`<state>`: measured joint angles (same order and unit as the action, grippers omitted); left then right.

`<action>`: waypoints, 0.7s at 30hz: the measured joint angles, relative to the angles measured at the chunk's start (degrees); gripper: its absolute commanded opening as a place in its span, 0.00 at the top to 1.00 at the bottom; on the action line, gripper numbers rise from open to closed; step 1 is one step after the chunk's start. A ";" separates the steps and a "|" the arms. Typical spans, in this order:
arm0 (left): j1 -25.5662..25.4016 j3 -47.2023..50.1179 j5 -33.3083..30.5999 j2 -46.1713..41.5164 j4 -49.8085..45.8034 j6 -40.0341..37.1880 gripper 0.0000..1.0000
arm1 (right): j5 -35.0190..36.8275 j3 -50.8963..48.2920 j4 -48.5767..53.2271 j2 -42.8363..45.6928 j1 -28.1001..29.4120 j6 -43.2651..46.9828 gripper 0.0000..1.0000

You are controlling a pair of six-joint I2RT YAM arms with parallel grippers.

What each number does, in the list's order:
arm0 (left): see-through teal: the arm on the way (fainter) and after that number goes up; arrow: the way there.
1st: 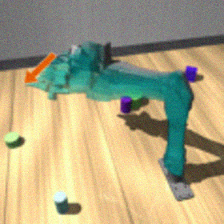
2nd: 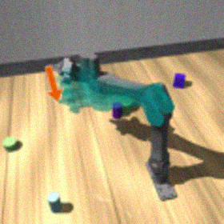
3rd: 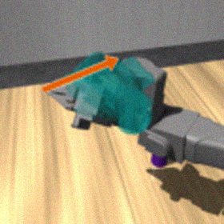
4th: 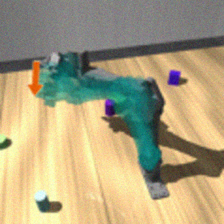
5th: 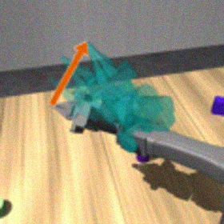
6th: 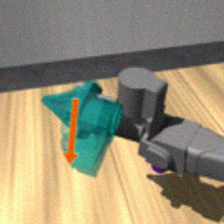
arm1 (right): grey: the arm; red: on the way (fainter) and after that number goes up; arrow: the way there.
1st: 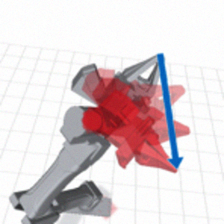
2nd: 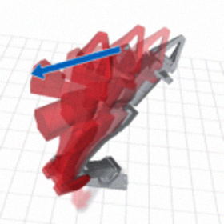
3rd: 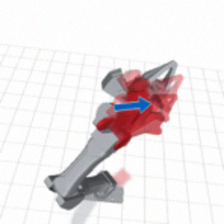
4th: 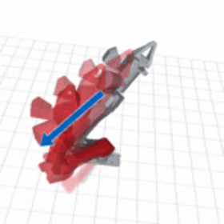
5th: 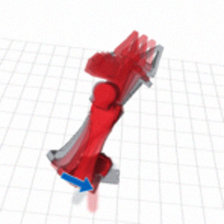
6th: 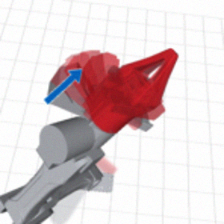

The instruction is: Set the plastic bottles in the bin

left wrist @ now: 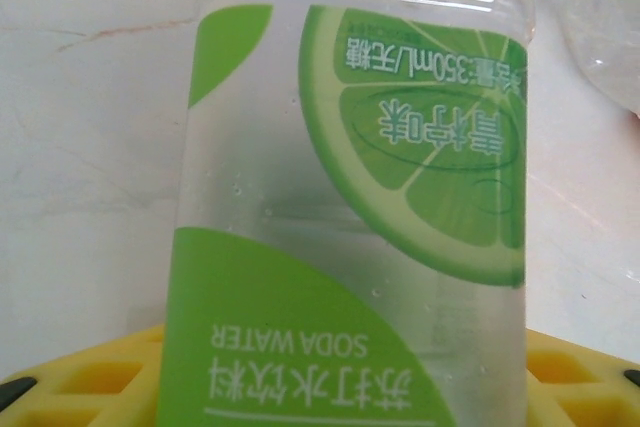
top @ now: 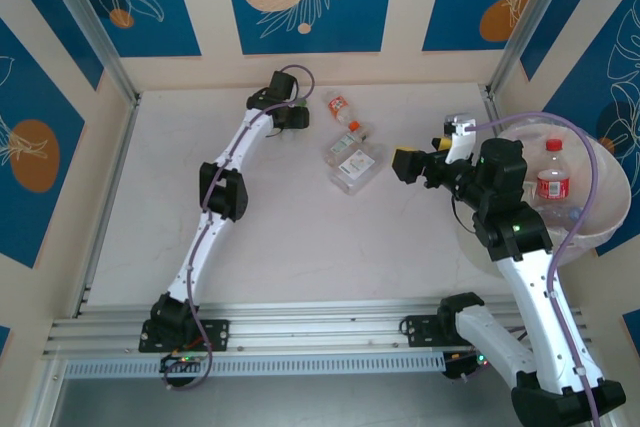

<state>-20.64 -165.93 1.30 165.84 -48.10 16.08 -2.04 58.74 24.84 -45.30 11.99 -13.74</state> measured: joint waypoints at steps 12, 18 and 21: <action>-1.92 -0.26 2.12 -4.31 -8.94 -2.80 0.59 | 0.81 -4.13 -1.92 0.72 0.00 -2.78 0.00; -5.27 0.59 3.32 -11.65 -11.72 -3.63 0.61 | 2.36 -4.13 -2.99 -0.22 0.00 -2.86 0.01; -6.47 10.03 5.25 -20.04 -8.87 -3.39 0.61 | 3.43 -4.13 -3.41 -1.14 0.00 -3.39 0.00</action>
<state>-27.11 -155.89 6.55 145.80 -56.97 12.69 1.39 54.61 21.43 -46.44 11.99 -17.12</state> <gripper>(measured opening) 0.553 0.995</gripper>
